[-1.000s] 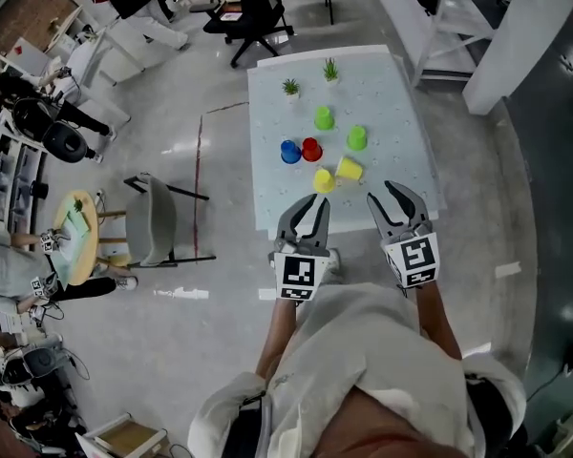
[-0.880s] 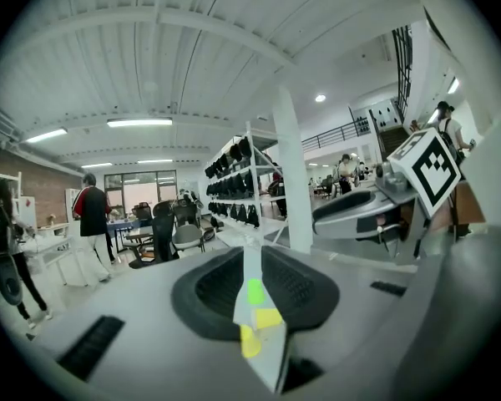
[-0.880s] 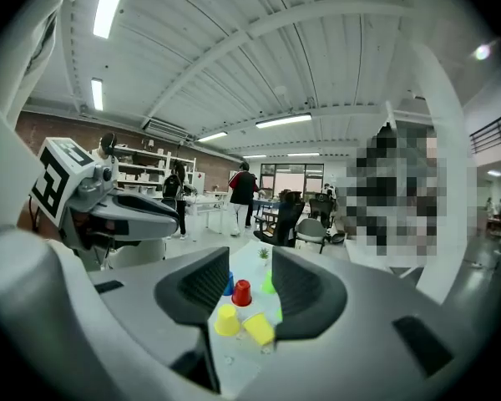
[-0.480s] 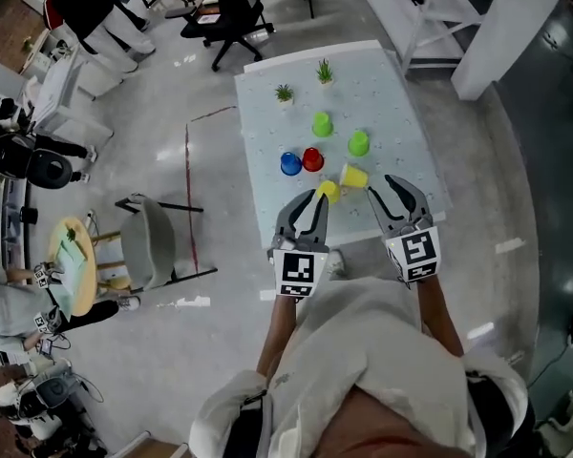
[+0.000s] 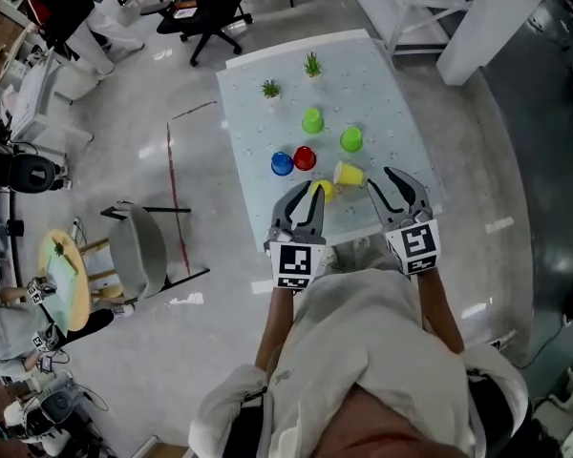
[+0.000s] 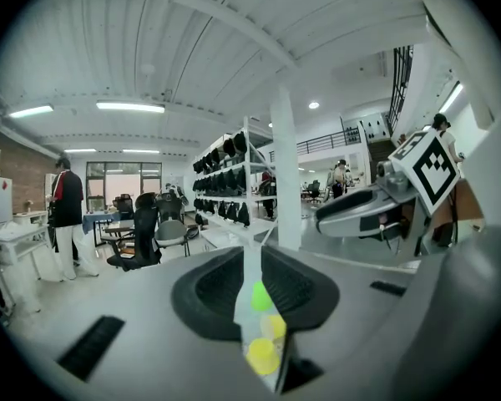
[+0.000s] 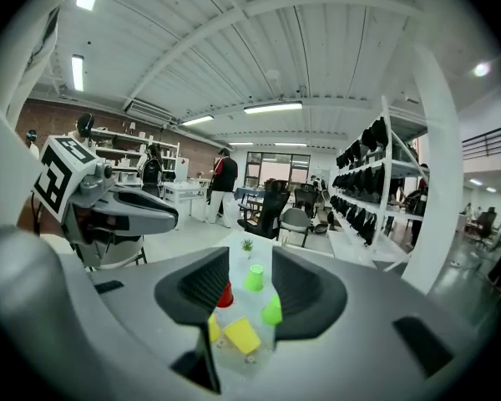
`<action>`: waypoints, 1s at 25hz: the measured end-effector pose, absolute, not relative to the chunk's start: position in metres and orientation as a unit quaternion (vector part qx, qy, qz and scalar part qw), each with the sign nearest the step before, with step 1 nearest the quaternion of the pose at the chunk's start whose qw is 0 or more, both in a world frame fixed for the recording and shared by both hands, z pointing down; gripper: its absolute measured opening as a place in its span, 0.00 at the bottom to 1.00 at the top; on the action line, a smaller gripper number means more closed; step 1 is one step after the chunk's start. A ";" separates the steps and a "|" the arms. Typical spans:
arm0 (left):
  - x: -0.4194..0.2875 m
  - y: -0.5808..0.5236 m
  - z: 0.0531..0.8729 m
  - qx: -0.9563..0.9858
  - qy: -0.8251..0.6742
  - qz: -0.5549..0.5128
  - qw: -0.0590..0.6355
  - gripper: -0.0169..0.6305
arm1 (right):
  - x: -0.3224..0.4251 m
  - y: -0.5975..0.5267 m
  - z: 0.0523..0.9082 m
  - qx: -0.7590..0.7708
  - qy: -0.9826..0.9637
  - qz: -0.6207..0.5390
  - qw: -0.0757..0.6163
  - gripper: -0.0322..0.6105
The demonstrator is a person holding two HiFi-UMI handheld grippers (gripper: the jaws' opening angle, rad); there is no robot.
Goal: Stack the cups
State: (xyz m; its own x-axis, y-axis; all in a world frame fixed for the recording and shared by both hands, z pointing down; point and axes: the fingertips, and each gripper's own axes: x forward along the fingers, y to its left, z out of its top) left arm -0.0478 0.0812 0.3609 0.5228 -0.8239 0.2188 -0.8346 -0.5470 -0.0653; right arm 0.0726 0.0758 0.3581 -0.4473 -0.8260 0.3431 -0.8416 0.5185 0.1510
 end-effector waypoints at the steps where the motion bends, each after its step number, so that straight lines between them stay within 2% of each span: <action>1: -0.047 0.078 0.363 0.873 -0.475 0.113 0.025 0.14 | 0.075 0.073 0.360 0.491 -0.849 0.022 0.192 0.29; 25: -0.008 0.004 0.406 0.845 -0.506 0.165 0.060 0.13 | 0.103 -0.013 0.423 0.421 -0.876 0.081 0.220 0.29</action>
